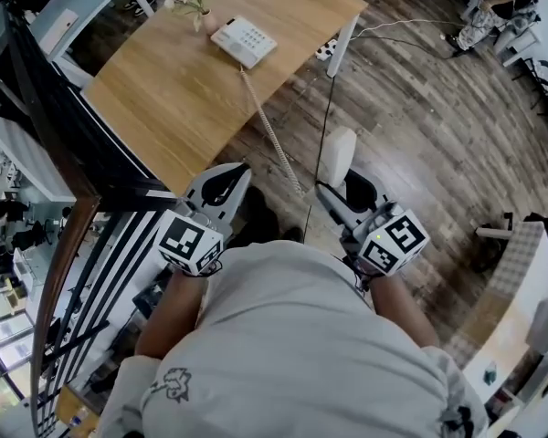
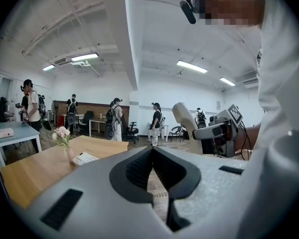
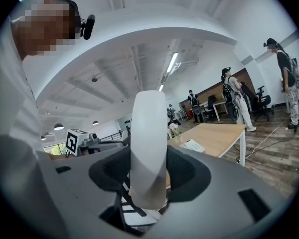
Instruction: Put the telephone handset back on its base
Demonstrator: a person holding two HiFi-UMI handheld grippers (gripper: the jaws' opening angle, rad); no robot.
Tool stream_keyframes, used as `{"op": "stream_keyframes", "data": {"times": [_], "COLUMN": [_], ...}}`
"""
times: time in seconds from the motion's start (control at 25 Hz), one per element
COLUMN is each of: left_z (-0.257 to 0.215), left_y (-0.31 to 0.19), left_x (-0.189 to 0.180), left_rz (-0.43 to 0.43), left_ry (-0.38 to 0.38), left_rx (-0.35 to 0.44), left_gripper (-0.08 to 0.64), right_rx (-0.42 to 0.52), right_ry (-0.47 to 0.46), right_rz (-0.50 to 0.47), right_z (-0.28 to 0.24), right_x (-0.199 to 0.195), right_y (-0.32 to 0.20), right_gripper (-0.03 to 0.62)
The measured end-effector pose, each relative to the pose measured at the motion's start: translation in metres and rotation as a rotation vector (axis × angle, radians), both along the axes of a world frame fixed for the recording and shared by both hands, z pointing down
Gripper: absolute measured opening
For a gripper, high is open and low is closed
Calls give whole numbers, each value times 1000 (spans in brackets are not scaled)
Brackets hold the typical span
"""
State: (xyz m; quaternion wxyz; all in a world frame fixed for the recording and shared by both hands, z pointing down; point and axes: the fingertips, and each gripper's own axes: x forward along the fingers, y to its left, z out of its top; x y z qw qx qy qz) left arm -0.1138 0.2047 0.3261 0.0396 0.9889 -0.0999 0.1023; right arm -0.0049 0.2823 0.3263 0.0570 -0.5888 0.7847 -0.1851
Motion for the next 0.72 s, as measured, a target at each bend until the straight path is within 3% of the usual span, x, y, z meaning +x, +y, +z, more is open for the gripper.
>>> {"op": "stream_keyframes", "data": {"times": [0.28, 0.72], "left_z": [10, 13], "left_y": [-53, -169], "left_x": [29, 64], "left_rz": [12, 68], "left_ry": [10, 12], "left_rx": [-24, -43], "left_gripper": [6, 6], "right_rx": [-44, -70], "right_ry": [12, 27], "right_rz": [-13, 29], "right_z": [15, 10], "right_x": [19, 49], "right_y": [-47, -162], "right_gripper": [224, 224]}}
